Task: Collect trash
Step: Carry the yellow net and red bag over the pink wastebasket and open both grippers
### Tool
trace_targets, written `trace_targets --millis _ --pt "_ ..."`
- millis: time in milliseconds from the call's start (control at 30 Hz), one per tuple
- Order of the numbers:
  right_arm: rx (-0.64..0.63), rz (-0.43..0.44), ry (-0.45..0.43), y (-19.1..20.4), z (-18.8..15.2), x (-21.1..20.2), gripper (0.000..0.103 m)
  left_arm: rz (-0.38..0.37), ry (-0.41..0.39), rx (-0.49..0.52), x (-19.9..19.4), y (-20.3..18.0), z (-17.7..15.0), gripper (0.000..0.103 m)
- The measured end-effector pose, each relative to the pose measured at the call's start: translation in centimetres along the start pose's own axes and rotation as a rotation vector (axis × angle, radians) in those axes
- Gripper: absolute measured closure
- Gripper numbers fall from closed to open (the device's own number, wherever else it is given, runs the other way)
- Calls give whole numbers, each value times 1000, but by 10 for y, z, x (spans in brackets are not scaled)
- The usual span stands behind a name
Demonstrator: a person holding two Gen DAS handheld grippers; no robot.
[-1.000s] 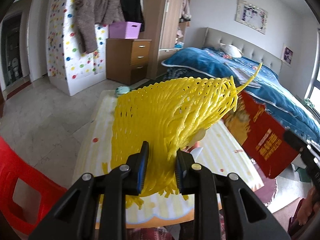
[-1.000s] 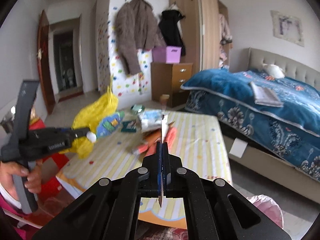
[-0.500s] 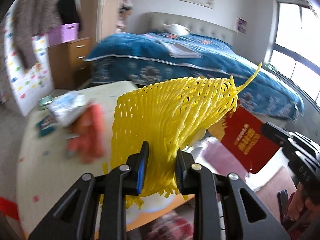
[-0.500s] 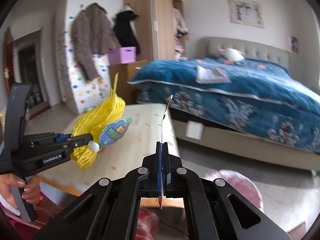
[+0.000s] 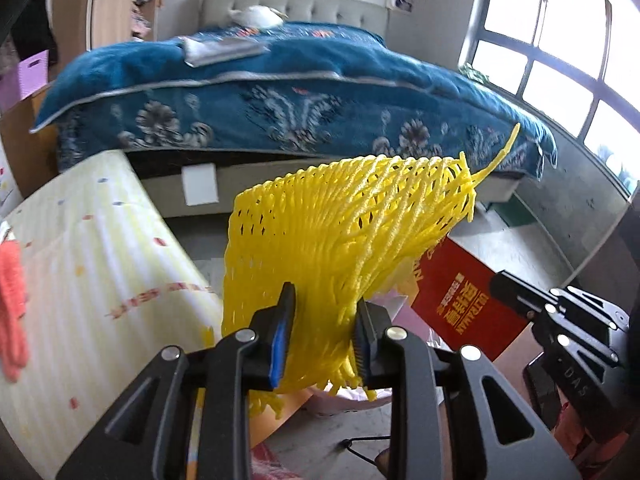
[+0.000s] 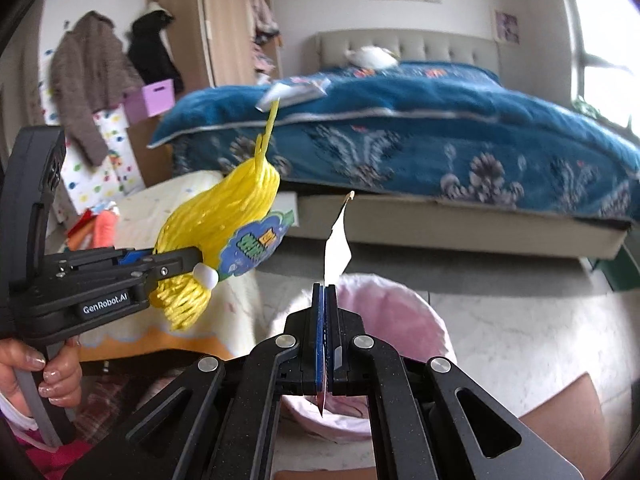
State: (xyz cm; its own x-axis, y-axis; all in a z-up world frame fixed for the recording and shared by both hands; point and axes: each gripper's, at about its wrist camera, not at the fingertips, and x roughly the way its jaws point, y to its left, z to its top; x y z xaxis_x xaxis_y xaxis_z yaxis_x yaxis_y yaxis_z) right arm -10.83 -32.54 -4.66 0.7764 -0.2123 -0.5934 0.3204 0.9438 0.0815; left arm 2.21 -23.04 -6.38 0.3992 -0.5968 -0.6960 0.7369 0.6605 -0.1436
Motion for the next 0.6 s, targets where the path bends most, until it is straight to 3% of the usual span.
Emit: trace_targets --millis 167,267,300,333,400,433,600 --pt "74 -12 78 -30 -13 33 102 -10 69 6 38 -8 6 76" --pt "102 -33 114 -40 -19 50 97 -13 119 20 57 -13 9 53" --pt "117 -51 138 -46 -21 57 97 -10 128 20 61 -14 9 39" --pt "121 -55 144 -44 -22 59 89 -16 135 18 64 -14 10 32" --pt "140 -73 163 -49 -25 60 72 -17 132 17 62 -13 7 30" --pt "140 -75 164 -48 -25 60 69 -13 127 19 60 -12 6 30" --pt "130 -92 140 -47 -22 47 69 -6 112 -18 47 -1 1 30"
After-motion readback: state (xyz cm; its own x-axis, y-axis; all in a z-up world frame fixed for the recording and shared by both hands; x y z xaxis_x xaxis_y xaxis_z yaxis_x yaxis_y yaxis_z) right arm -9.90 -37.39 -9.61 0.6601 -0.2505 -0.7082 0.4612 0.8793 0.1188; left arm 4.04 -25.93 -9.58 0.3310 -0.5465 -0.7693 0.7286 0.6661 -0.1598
